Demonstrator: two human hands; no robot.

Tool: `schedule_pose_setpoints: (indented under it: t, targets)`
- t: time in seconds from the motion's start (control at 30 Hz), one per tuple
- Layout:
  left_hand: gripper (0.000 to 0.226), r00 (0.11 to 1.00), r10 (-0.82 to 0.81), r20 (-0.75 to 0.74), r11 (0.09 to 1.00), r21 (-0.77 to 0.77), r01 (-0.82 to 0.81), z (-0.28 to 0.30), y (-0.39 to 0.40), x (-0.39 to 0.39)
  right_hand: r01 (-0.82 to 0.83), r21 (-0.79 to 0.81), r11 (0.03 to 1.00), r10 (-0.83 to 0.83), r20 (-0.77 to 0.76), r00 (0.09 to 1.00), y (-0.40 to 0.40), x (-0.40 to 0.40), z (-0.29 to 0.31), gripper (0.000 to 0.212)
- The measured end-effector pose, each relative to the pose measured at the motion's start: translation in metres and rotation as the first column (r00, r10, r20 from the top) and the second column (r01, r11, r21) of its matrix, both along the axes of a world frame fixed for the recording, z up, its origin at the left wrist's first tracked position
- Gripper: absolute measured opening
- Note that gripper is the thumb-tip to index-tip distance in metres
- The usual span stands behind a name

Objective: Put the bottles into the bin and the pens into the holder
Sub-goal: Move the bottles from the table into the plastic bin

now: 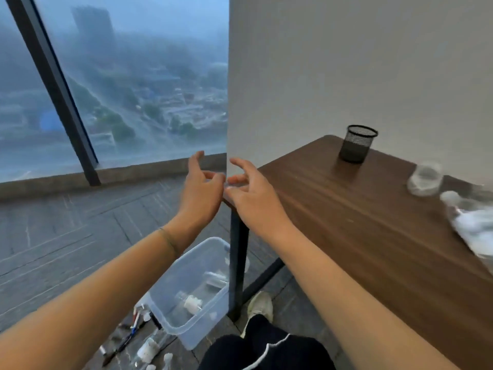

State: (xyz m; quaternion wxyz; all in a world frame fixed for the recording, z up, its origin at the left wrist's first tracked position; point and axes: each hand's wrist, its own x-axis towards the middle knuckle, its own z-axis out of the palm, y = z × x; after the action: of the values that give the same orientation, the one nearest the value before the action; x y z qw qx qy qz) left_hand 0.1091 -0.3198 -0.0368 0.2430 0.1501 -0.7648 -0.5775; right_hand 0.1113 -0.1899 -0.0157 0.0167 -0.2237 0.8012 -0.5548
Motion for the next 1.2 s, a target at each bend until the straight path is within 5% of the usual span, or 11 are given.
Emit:
schedule_pose_setpoints:
  t: [0.27, 0.5, 0.67, 0.83, 1.03, 1.2]
  targets:
    - [0.055, 0.950, -0.313, 0.012, 0.934, -0.176, 0.311, 0.043, 0.154, -0.015, 0.324, 0.082, 0.942, -0.315, -0.106, 0.943, 0.164, 0.024, 0.046, 0.062]
    - [0.060, 0.867, -0.487, 0.108, 0.833, -0.241, 0.498, 0.050, 0.278, -0.036, 0.587, 0.240, 0.773, -0.564, -0.165, 0.809, 0.302, 0.018, 0.040, 0.063]
    - [0.064, 0.838, -0.498, 0.224, 0.783, -0.299, 0.545, 0.045, 0.324, -0.062, 0.659, 0.556, 0.506, -0.633, -0.280, 0.722, 0.360, -0.025, 0.018, 0.057]
    - [0.066, 0.844, -0.470, 0.259, 0.754, -0.380, 0.536, 0.048, 0.339, -0.094, 0.591, 0.719, 0.366, -0.597, -0.306, 0.742, 0.376, -0.064, 0.005, 0.074]
    - [0.064, 0.887, -0.381, 0.261, 0.690, -0.559, 0.460, 0.058, 0.352, -0.153, 0.559, 0.761, 0.331, -0.585, -0.299, 0.754, 0.384, -0.080, 0.001, 0.088]
    - [0.066, 0.894, -0.351, 0.279, 0.644, -0.621, 0.447, 0.049, 0.389, -0.213, 0.671, 0.640, 0.374, -0.628, -0.358, 0.691, 0.407, -0.068, 0.033, 0.086]
